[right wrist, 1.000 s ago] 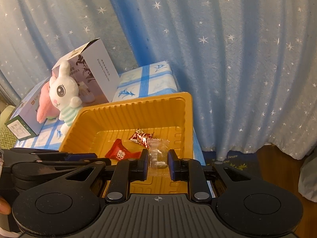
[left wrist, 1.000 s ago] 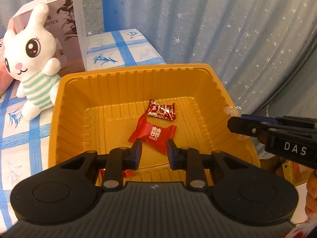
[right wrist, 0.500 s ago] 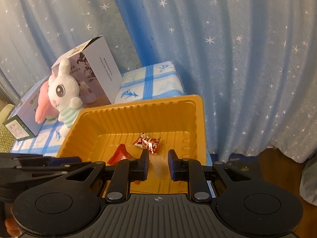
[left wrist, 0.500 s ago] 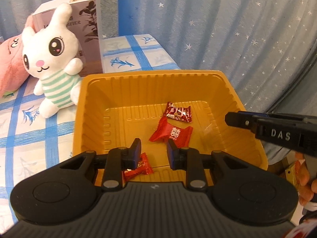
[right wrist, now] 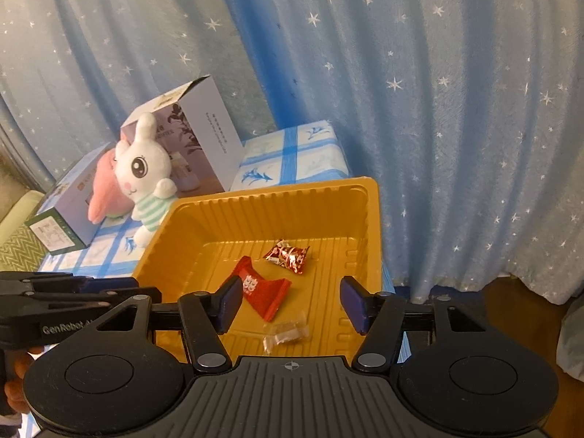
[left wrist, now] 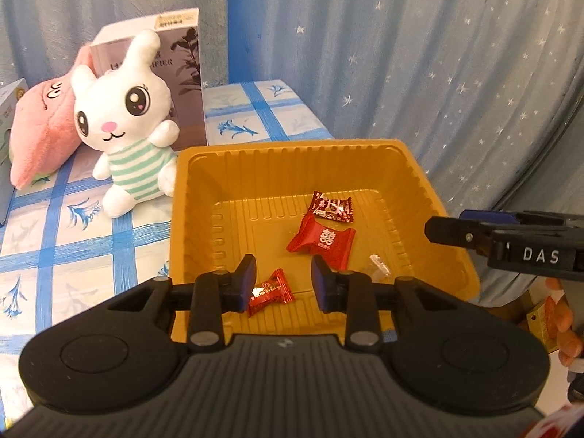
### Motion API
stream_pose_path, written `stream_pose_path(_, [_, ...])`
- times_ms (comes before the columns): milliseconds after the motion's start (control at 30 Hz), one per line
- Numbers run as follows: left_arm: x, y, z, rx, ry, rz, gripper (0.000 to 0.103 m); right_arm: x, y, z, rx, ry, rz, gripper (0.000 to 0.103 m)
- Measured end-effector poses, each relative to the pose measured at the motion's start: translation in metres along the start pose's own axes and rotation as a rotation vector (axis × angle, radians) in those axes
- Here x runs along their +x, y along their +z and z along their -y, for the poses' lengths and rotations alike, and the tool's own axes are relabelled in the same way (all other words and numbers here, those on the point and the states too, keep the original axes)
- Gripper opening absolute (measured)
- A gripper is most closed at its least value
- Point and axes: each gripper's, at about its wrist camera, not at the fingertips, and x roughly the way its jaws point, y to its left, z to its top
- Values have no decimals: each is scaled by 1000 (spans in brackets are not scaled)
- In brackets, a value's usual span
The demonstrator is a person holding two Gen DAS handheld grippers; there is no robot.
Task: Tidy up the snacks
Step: 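Withdraw both tools from the tray toward the remaining snacks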
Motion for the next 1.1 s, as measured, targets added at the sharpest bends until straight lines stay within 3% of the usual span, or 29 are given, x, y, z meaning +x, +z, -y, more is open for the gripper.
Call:
stream_pose_path(600, [-102,-65,-9,-56,60,96,32,-80,-43,-18,-19,17,23,61])
stream_pose_path(1100, [-164,-153,-20,-154,135,61,32,-114,-104,-54,-97,89,-42,61])
